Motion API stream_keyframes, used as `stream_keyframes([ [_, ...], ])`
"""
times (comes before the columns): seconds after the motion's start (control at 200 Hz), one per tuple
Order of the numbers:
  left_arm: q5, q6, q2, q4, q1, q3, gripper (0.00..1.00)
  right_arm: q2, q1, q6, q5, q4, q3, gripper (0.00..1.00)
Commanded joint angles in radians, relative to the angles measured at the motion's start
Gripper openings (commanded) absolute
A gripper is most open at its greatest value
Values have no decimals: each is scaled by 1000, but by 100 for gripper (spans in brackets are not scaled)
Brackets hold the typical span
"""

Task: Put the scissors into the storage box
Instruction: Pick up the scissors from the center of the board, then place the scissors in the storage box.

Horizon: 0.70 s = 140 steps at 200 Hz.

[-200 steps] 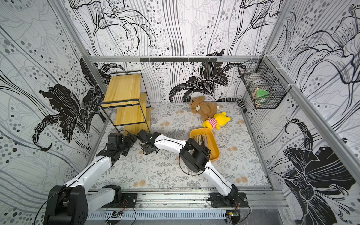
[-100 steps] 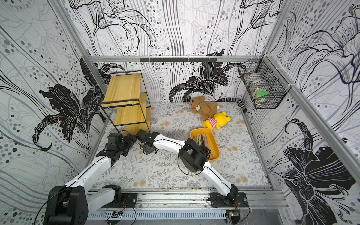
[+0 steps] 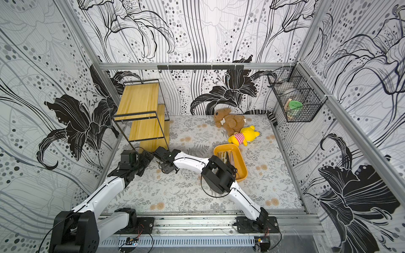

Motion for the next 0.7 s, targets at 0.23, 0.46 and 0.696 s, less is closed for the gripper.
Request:
stream_keyframes([
  [0.23,1,44,12,34,7,-14,97,-338,2,97,85,133,-417,0],
  [0.46,63,66,38,89,4,-19,98,-491,-3,197,283,7,-557,0],
  [0.696,68,115,56,81,-17,2,98,-677,-104,300,323,-130,-688,0],
])
